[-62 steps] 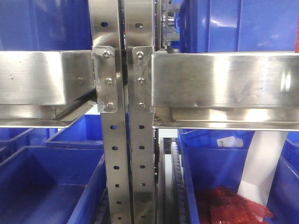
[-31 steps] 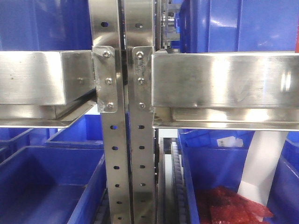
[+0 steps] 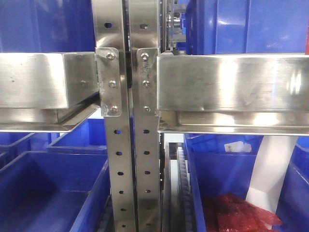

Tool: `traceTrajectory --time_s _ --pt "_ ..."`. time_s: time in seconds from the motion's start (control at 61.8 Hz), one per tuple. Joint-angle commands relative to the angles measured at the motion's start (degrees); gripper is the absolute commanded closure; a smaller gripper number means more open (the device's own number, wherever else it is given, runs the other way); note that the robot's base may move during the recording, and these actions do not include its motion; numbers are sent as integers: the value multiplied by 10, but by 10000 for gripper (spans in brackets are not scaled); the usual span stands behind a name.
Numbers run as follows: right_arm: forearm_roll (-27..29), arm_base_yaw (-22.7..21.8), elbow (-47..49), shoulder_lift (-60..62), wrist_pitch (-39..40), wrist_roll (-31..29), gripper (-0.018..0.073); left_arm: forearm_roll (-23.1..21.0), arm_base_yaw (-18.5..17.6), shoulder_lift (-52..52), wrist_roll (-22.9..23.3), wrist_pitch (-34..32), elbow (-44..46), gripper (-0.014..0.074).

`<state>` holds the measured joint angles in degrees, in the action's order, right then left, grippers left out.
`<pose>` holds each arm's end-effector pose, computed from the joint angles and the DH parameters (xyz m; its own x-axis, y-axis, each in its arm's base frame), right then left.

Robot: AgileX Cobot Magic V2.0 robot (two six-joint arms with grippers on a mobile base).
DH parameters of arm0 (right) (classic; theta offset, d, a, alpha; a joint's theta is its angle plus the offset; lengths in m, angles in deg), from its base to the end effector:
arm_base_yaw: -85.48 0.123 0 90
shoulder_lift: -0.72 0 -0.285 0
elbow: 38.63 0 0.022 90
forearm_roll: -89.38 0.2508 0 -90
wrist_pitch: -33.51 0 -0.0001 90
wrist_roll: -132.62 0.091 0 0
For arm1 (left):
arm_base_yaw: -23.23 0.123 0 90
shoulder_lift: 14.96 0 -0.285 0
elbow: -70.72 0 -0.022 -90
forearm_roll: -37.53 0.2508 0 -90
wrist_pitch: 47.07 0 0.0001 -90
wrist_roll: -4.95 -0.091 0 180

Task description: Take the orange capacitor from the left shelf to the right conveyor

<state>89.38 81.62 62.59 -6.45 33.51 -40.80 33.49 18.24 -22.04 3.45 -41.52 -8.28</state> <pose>0.0565 -0.0038 0.2046 0.0777 0.1096 -0.9909 0.0588 0.9917 0.1143 0.0566 -0.0056 0.1946 -0.0322 -0.0413 -0.9986 0.0924 0.9947 -0.0442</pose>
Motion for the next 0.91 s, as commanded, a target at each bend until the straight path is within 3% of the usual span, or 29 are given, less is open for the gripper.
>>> traceTrajectory --time_s 0.0,0.372,0.437,0.679,0.76,0.89 --pt "0 -3 33 8 60 22 502 -2 -2 7 1 -49 3 723" --pt "0 -3 253 -85 -67 25 486 -2 -2 7 1 -49 3 723" --pt "0 -3 283 -121 -68 25 421 -2 -2 7 1 -49 3 723" --pt "-3 -3 338 -250 -78 25 -8 -2 -2 7 1 -49 3 723" --pt "-4 -3 344 -287 -82 24 -76 -2 -2 7 1 -49 3 723" --pt "-24 -3 346 -350 -68 24 -74 -2 -2 7 1 -49 3 723"
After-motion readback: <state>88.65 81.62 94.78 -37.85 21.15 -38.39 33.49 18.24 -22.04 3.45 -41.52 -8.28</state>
